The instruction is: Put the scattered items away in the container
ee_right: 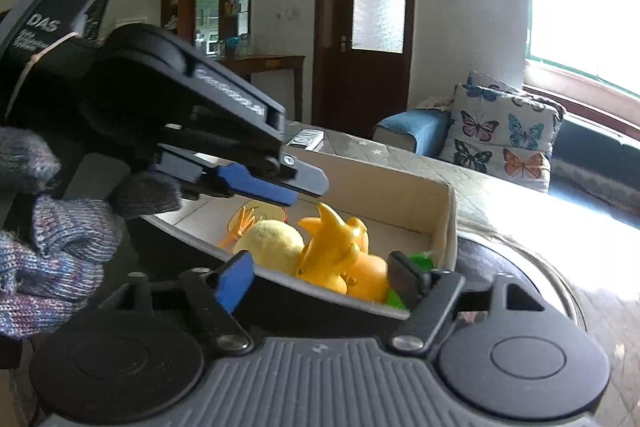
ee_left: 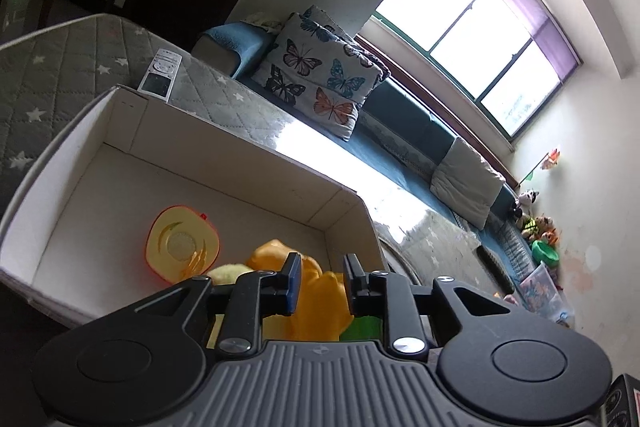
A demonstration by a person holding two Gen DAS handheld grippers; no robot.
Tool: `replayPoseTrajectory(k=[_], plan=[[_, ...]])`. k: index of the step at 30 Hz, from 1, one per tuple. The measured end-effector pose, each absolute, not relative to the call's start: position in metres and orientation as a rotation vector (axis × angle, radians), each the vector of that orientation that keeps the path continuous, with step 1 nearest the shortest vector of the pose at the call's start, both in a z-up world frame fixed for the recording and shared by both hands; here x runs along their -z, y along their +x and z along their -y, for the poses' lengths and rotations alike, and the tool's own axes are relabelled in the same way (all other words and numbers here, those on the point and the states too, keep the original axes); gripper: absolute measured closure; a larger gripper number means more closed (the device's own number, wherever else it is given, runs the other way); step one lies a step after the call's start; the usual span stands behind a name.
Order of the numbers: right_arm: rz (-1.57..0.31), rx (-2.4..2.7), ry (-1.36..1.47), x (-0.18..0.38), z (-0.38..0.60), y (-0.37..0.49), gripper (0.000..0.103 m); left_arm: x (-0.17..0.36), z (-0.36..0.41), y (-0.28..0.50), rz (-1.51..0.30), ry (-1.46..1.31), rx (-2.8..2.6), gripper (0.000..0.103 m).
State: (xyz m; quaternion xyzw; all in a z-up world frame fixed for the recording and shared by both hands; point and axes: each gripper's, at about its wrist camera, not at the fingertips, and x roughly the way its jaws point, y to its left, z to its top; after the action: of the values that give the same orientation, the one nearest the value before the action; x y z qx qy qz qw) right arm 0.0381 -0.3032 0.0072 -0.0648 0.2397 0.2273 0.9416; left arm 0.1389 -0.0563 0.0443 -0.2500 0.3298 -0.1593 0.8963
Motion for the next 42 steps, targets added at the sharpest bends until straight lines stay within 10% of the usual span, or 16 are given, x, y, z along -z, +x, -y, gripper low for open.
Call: replayPoseTrajectory(k=[9,42], plan=[[-0.484,-0.402,-0.085,-0.007,0.319,0.0,0.0,-0.046,0.058,0.097,-0.674,-0.402,0.337,0.075],[-0.611,-0.253,0.006,0.015,0.314,-0.045,0.0,-0.004,0.055,0.03,-0.733,-0.175,0.143,0.074]])
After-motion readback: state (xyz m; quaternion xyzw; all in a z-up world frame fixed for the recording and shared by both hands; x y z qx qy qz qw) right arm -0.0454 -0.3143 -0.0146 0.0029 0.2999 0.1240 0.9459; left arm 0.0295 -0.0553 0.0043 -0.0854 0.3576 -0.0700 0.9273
